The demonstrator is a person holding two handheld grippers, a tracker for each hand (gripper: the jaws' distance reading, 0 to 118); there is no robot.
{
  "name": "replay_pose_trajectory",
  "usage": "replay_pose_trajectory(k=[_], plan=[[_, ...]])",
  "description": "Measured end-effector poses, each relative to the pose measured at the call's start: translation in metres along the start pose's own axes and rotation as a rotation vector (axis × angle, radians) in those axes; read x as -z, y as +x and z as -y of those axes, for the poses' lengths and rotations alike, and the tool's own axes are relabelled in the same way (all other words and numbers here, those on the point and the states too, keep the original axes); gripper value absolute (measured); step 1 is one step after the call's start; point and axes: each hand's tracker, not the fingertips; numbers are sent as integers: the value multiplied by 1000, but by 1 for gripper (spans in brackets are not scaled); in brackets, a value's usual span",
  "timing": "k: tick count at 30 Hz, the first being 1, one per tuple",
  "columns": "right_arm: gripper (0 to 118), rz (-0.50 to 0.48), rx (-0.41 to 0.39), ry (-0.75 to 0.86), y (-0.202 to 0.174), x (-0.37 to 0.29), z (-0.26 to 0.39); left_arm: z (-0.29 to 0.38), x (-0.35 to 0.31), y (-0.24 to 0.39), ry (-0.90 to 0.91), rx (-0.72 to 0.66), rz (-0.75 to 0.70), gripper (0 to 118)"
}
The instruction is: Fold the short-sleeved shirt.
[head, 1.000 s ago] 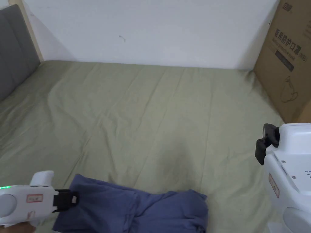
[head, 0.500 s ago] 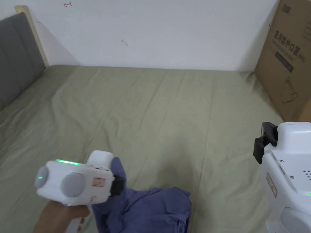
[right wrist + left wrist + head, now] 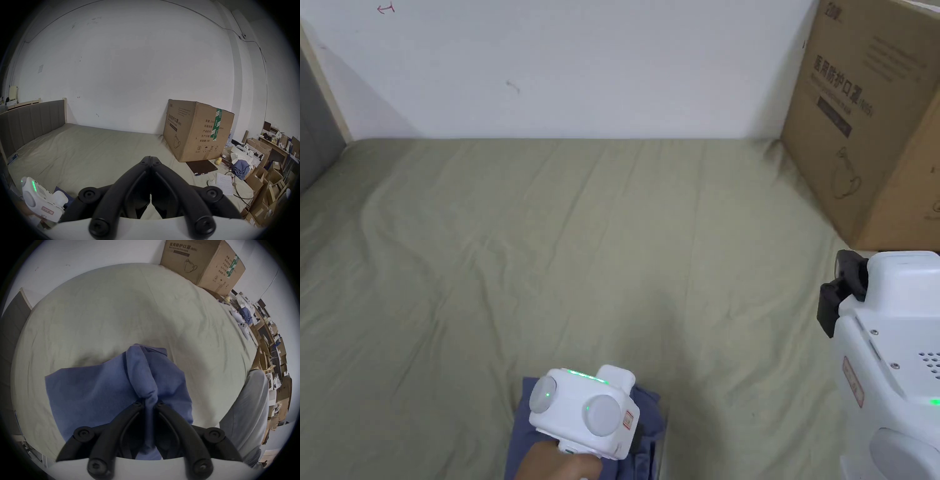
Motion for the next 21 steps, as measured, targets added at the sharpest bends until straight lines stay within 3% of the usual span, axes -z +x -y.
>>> replay_pose_trajectory(k=[2, 6, 7, 11, 17, 19, 20, 21], plan=[[0, -2, 9, -9, 1, 0, 2, -3, -5, 4, 0, 8, -4, 16], [0, -7, 18, -16, 0, 1, 3, -5, -24, 8, 17, -67, 196, 99], [0, -9, 19, -16, -1, 1, 2, -6, -35, 8, 36, -91, 229, 100], [0, -16, 18, -3, -3, 0, -4, -15, -92, -7, 229, -128, 296, 100], [0, -23, 17, 23, -8, -3, -13, -10, -158, -48, 517, -136, 147, 98], [0, -27, 11, 29, -11, -3, -15, -4, -164, -59, 557, -130, 60, 76], [0, -30, 8, 29, -13, -3, -15, -2, -163, -64, 552, -123, 16, 52], [0, -33, 7, 31, -14, -3, -15, 1, -159, -68, 569, -124, -10, 9]])
